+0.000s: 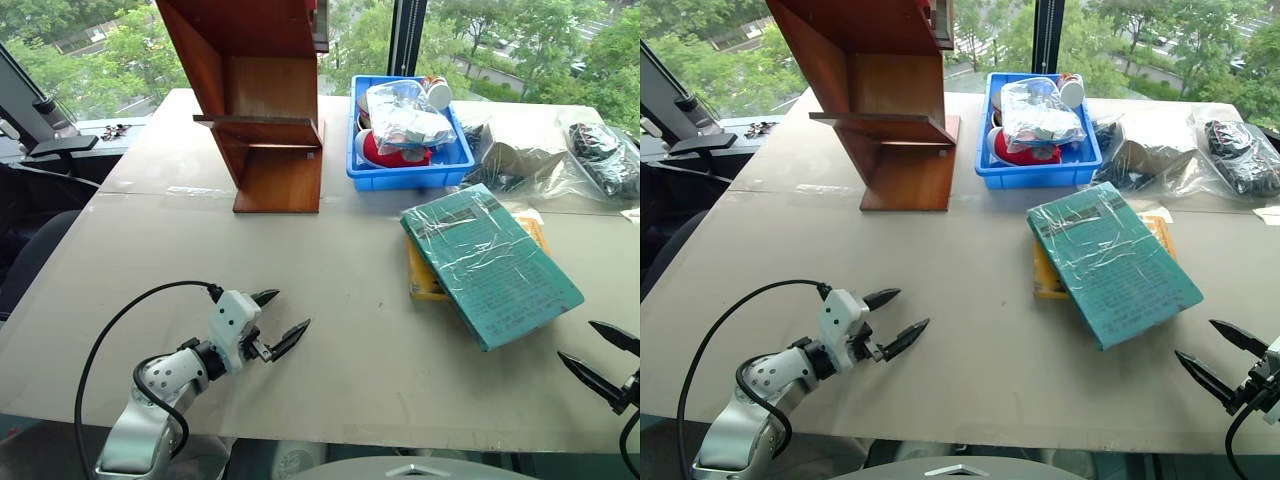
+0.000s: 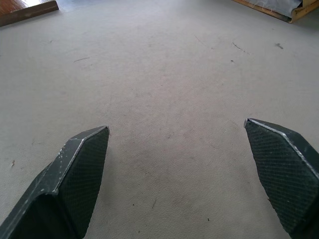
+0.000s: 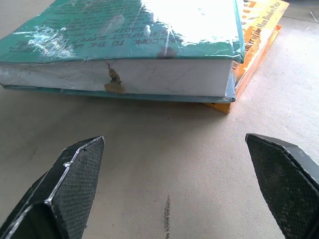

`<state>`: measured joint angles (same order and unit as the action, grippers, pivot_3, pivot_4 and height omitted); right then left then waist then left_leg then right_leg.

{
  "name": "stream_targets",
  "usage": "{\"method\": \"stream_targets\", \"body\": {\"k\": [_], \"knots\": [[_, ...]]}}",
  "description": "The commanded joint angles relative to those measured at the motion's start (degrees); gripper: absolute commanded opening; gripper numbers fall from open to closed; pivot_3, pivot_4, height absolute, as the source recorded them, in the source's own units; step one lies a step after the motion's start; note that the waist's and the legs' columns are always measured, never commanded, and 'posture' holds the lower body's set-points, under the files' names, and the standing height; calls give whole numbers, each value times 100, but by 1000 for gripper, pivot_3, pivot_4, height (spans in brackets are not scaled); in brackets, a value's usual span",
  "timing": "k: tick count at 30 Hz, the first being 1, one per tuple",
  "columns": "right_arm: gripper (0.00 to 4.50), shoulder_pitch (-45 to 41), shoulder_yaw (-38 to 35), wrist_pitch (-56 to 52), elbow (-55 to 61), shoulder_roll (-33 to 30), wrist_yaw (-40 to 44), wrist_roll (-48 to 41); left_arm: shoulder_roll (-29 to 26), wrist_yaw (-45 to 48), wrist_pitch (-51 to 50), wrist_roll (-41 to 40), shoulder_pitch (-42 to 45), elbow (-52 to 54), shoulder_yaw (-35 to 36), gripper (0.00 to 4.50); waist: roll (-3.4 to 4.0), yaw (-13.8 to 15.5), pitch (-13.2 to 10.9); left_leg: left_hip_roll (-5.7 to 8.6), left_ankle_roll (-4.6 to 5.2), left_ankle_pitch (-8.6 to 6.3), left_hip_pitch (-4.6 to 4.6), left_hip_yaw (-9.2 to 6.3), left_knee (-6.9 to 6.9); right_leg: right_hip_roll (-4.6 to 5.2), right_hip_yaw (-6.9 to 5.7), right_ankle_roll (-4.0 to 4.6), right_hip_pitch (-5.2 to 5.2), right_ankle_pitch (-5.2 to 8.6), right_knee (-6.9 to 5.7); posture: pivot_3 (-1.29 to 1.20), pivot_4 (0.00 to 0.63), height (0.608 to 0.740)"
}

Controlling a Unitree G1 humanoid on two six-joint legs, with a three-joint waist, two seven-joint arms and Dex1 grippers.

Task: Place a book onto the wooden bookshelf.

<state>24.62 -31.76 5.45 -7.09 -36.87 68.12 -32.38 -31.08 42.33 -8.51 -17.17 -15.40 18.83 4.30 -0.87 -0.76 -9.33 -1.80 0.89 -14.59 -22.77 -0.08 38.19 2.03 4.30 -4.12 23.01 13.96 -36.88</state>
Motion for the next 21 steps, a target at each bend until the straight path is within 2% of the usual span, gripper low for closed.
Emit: {"method": "stream_targets", "body": {"k": [1,9,21], "knots": [[4500,-2,-170,144,-29,-101,64,-28,-28,31,38,-105,-49,241,101,4459,0,1,0,0,0,0,0,0,0,0,0,0,0,0,0,0,150,740],[4500,-122,-104,179,-116,-100,101,47,-3,233,111,-556,-232,479,230,4459,0,-1,0,-1,0,0,0,0,0,1,3,2,1,-1,0,0,150,740],[4500,-50,-212,202,-204,-82,-94,126,-44,419,62,-732,-157,536,273,4459,0,2,0,1,0,0,0,4,0,-1,2,1,1,-1,0,0,150,740]]}}
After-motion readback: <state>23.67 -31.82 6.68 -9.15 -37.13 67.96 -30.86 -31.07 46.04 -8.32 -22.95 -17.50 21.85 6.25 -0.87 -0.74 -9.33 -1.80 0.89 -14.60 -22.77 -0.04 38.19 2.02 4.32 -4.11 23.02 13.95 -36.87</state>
